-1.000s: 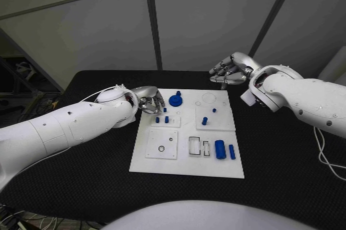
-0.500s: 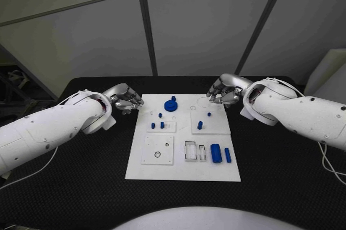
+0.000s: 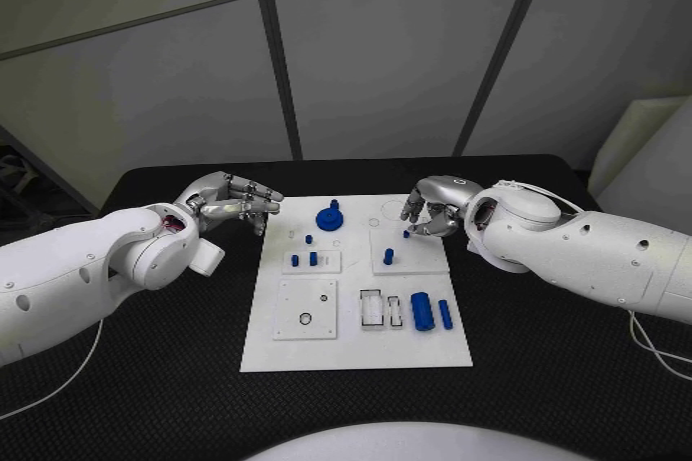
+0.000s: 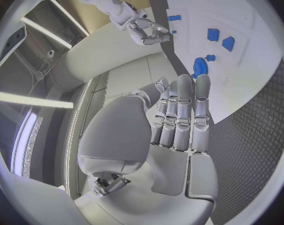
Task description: Assemble the parts on the task board
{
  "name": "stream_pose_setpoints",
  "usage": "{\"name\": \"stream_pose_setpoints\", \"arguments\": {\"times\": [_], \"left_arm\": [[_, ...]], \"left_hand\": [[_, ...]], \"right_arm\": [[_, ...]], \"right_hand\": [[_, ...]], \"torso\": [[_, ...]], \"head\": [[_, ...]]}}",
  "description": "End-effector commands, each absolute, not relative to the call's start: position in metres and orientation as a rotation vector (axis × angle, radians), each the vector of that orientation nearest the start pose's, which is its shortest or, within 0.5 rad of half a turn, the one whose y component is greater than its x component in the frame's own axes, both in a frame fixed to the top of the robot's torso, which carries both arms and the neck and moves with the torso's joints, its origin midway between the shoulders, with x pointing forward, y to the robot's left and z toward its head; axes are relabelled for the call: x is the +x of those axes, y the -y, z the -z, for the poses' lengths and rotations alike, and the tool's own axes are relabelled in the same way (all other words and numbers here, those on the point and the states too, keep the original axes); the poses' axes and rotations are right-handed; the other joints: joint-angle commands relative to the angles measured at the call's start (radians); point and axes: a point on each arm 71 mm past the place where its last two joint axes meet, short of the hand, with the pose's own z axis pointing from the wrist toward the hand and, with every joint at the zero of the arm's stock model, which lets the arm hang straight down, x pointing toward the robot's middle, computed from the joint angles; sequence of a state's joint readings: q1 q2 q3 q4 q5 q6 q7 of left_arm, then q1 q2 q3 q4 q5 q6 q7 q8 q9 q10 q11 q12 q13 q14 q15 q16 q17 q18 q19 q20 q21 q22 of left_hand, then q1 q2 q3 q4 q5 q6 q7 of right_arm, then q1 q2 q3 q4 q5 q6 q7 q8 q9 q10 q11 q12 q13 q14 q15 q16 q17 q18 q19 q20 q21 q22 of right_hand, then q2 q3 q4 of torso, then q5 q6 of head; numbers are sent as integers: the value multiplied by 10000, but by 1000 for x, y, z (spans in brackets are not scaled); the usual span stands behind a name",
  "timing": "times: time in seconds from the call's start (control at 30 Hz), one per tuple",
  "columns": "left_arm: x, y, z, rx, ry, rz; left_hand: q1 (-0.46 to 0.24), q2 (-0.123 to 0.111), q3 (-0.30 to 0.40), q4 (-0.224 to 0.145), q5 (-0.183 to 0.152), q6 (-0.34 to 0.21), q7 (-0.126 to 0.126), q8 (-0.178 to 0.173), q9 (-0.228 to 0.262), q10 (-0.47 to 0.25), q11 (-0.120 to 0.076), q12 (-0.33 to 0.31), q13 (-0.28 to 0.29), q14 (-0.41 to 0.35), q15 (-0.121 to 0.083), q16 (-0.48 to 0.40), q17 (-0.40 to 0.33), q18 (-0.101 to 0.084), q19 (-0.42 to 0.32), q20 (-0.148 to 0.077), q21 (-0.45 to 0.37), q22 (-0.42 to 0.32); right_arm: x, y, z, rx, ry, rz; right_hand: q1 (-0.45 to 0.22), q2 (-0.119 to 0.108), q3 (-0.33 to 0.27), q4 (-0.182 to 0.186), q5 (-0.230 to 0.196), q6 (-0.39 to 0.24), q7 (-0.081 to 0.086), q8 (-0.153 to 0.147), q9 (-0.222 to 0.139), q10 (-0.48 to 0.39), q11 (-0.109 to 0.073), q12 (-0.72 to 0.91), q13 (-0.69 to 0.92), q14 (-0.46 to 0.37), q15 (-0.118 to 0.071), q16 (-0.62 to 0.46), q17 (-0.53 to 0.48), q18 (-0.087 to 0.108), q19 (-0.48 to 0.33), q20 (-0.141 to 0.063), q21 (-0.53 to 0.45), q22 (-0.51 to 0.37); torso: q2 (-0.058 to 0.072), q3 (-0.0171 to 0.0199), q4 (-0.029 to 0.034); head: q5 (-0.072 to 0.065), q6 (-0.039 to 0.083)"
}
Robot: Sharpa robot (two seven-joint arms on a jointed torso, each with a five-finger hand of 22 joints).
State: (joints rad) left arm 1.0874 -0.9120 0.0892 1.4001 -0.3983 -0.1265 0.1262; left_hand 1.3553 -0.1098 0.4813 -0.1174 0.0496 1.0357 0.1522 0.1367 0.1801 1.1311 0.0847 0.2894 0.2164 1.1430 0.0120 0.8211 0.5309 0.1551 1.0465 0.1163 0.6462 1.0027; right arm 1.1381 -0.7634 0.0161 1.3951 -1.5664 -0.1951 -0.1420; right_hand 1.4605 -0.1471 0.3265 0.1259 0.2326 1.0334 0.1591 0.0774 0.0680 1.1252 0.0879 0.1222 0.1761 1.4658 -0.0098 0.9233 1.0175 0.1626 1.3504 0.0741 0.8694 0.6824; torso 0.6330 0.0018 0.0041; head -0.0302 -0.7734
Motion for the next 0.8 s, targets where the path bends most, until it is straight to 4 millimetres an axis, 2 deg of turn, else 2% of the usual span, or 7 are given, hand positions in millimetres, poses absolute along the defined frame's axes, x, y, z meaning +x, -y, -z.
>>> {"name": "stream_pose_setpoints", "arguments": {"times": [0.03, 0.23, 0.37, 0.53, 0.63, 0.8], "left_arm": [[496, -270, 203, -10393, -16485, 14130], [495, -267, 201, -10602, -16229, 14397], [494, -265, 201, -10858, -16096, 14545], [494, -263, 200, -10941, -16046, 14632], [493, -262, 200, -10958, -16040, 14661], [493, -261, 200, -10965, -16046, 14702]], "left_hand": [[-25, 85, -87, -8, -6, 122, -16, 83, 32, -46, -23, 82, 31, -93, 6, -85, -32, 276, -68, -24, -83, -28], [-61, 85, -151, 2, -5, 110, -15, 102, 26, -94, -17, 139, 57, -123, 12, -122, -73, 273, -84, -20, -141, -63], [-67, 109, -160, 11, -2, 109, -17, 110, 25, -107, -19, 161, 67, -128, 13, -132, -86, 273, -87, -18, -161, -76], [-73, 119, -173, 14, -2, 104, -16, 116, 22, -126, -18, 180, 75, -137, 15, -143, -100, 273, -90, -17, -181, -88], [-78, 124, -181, 16, -1, 98, -14, 119, 20, -140, -16, 191, 80, -141, 16, -150, -109, 273, -91, -16, -193, -96], [-86, 129, -196, 17, -1, 84, -10, 122, 16, -166, -12, 210, 88, -150, 19, -161, -124, 272, -94, -14, -214, -110]], "right_arm": [[501, 194, 216, -2795, -17921, -4632], [500, 189, 223, -3033, -18042, -4612], [499, 187, 226, -3098, -18049, -4600], [500, 185, 228, -3149, -18054, -4568], [500, 184, 229, -3180, -18055, -4563], [500, 182, 231, -3349, -18055, -4400]], "right_hand": [[-10, -112, 75, 9, -87, -137, 30, -87, -17, -123, 40, -66, -64, 296, 79, 116, 74, -171, -20, 89, 103, 83], [-4, -110, 152, -5, -93, -157, 56, -88, -1, -153, 71, -78, -154, 311, 104, 540, 374, -214, 9, 128, 474, 501], [23, -66, 233, -25, -80, -86, 36, -55, 17, -98, 52, -47, -198, 343, 98, 838, 583, -252, 66, 135, 791, 860], [53, -22, 330, -60, -75, 13, 5, -18, 34, -22, 26, -9, -248, 386, 81, 1214, 855, -307, 143, 134, 1182, 1308], [117, 38, 438, -117, -84, 115, -19, 19, 48, 71, 2, 34, -277, 425, 62, 1520, 1080, -361, 222, 121, 1531, 1713], [341, 191, 760, -361, -184, 465, -107, 166, 98, 428, -103, 187, -283, 569, -20, 2349, 1713, -537, 509, 81, 2528, 2896]], "torso": [[10, 28, -31], [9, 15, -8], [12, 25, -11], [11, 20, -1], [11, 26, -7], [10, 27, -17]], "head": [[28, 6], [24, -15], [49, -14], [57, -43], [78, -55], [84, -83]]}}
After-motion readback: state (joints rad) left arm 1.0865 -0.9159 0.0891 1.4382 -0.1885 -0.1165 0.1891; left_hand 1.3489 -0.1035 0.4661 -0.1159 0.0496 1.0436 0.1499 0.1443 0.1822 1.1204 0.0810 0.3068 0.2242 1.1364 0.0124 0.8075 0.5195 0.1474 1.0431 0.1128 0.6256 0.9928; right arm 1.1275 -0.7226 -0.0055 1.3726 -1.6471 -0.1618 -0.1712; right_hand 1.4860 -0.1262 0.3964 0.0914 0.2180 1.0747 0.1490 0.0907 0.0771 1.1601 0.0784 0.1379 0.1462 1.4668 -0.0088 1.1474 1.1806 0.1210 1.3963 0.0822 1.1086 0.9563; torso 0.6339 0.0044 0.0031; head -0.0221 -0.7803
